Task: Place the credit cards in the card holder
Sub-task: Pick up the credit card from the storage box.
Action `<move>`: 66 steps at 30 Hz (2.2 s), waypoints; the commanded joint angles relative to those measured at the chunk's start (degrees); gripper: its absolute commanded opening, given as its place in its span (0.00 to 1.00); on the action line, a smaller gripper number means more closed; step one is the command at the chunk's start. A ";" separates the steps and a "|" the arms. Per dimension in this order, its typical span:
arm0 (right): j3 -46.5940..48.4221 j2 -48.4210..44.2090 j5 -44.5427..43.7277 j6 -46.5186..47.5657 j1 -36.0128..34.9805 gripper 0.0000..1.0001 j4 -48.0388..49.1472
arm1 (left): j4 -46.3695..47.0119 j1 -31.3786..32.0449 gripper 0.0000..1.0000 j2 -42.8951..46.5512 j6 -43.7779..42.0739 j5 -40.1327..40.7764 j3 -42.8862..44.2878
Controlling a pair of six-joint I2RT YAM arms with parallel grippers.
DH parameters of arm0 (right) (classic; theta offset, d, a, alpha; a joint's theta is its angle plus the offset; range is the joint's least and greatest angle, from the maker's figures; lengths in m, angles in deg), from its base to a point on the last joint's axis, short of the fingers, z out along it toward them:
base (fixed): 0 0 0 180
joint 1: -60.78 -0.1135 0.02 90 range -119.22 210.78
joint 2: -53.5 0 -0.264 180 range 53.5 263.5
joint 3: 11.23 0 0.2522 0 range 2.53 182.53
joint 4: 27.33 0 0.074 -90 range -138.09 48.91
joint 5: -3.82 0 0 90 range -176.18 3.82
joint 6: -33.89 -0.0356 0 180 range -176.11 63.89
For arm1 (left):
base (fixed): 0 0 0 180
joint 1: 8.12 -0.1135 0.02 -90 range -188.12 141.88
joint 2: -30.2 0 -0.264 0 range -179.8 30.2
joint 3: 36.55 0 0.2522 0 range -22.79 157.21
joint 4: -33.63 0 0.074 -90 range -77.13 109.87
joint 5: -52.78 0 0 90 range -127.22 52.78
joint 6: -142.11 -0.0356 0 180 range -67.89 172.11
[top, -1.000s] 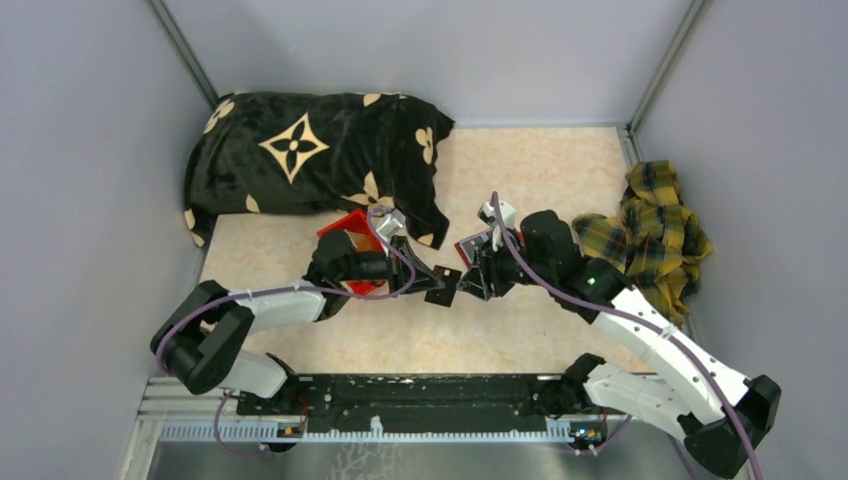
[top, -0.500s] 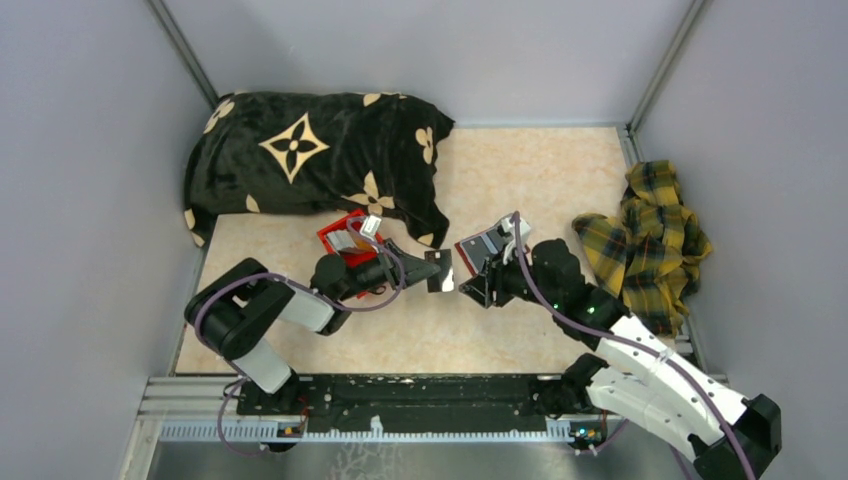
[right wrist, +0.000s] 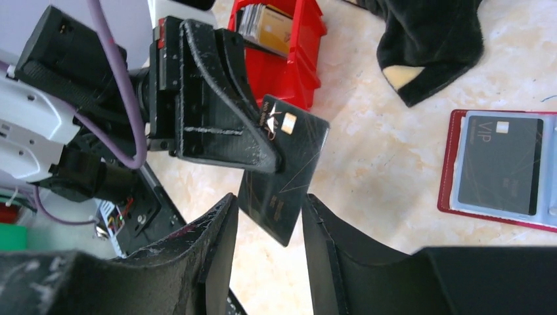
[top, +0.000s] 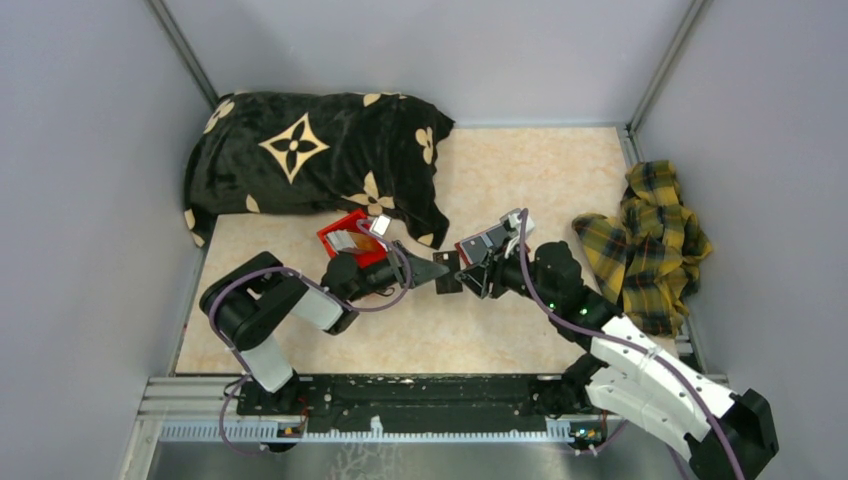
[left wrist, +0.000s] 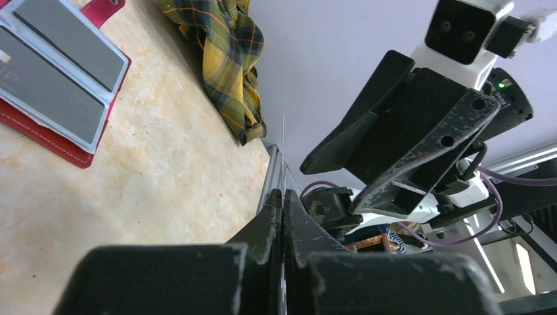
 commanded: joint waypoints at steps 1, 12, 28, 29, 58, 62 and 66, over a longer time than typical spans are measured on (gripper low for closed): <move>-0.63 0.24 0.24 -0.94 1.94 0.41 6.13 | 15.96 0.52 0.00 -0.01 1.72 0.84 1.49; -3.15 3.01 5.20 -3.23 5.45 0.40 11.37 | 16.02 1.16 0.00 0.03 2.79 0.91 3.05; -7.96 8.59 21.24 -14.99 10.89 0.00 31.92 | 16.03 1.85 0.00 -3.77 5.92 -1.41 7.82; -7.58 8.78 21.35 -15.15 10.98 0.00 31.95 | 16.03 1.86 0.06 -4.44 6.73 -1.71 8.41; 35.91 35.51 -22.93 15.29 15.91 0.00 -31.61 | -37.98 0.81 0.39 -4.10 -17.58 10.33 25.12; 38.97 40.91 -28.19 16.94 15.88 0.00 -33.30 | -51.70 2.62 0.37 -6.40 -25.56 12.16 32.37; 42.47 45.11 -34.04 18.71 15.93 0.00 -35.46 | -61.96 3.95 0.36 -9.39 -31.26 15.41 38.52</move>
